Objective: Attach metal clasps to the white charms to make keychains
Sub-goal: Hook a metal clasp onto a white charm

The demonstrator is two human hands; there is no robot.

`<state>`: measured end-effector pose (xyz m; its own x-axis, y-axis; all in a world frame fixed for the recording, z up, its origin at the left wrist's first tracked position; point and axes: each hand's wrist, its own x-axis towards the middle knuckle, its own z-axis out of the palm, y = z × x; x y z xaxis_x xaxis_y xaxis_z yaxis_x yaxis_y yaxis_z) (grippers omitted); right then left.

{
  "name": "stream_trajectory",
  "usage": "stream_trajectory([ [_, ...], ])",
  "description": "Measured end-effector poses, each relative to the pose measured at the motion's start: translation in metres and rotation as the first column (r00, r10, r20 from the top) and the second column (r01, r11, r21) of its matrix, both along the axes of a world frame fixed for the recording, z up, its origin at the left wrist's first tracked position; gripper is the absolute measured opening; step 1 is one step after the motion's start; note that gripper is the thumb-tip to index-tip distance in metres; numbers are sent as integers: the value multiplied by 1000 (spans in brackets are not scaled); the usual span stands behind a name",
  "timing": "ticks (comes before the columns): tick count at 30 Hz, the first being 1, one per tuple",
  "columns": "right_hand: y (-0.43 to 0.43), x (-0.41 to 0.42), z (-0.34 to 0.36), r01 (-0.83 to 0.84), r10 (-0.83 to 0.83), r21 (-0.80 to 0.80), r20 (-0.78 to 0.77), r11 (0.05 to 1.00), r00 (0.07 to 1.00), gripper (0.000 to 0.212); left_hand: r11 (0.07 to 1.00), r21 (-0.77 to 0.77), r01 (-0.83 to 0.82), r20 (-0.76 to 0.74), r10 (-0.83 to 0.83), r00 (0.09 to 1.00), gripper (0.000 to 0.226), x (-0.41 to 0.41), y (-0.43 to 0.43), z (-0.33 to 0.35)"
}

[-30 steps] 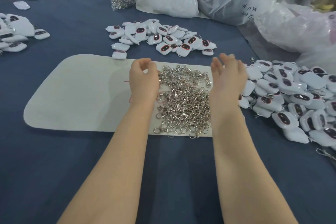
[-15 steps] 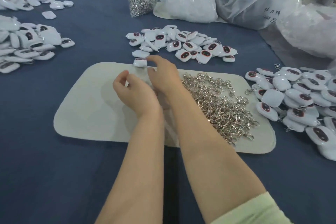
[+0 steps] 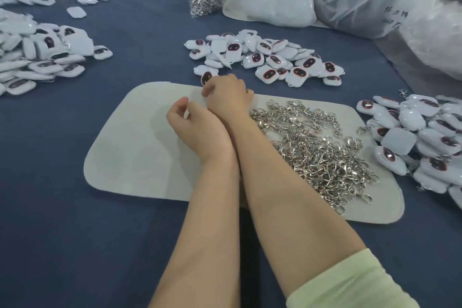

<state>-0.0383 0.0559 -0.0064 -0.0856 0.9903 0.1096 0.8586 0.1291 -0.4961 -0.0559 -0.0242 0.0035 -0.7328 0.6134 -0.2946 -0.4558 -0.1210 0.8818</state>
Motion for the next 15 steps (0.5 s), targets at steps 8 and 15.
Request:
stream_trajectory([
  [8, -41, 52, 31, 29, -45, -38, -562, 999, 826, 24, 935, -110, 338, -271, -356, 894, 38, 22, 3, -3],
  [15, -75, 102, 31, 40, -64, -60, -454, 997, 889, 22, 866, -101, 489, -396, -486, 779, 14, 40, 1, -4],
])
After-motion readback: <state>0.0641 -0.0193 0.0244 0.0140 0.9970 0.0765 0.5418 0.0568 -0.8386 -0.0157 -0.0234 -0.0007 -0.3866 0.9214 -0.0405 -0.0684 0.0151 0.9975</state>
